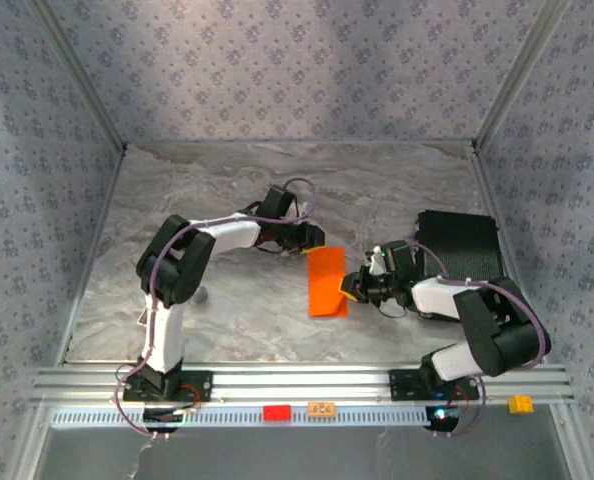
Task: Fold a paper plane with a square sheet of paper (pick it up from the middle)
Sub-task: First fold the square sheet of paper in half at the center of the table, then fold the triangle a second time at the center of the table.
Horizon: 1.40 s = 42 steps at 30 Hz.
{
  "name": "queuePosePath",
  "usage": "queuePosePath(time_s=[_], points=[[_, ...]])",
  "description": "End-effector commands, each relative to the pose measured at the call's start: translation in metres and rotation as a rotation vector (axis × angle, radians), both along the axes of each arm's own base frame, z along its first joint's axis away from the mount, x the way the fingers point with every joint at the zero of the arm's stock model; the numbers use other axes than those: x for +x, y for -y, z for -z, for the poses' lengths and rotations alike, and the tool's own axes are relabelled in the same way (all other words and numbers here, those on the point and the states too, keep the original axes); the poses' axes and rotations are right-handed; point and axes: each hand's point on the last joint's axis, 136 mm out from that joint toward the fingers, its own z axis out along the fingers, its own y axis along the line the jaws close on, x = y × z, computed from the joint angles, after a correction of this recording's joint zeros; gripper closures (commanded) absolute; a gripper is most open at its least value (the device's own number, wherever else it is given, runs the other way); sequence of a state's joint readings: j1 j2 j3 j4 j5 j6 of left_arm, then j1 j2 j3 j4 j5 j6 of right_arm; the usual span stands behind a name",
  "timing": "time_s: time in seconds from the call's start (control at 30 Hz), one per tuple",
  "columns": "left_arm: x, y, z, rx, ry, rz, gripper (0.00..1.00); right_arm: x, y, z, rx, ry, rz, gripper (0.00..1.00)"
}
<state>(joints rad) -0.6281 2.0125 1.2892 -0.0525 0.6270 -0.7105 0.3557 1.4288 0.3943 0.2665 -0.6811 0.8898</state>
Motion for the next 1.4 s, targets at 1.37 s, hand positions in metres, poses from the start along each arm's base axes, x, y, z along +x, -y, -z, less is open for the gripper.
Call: queuePosePath(time_s=[1.37], points=[[-0.049, -0.072, -0.069, 0.052, 0.250, -0.096, 0.52, 0.028, -0.021, -0.008, -0.001, 0.012, 0.072, 0.89]])
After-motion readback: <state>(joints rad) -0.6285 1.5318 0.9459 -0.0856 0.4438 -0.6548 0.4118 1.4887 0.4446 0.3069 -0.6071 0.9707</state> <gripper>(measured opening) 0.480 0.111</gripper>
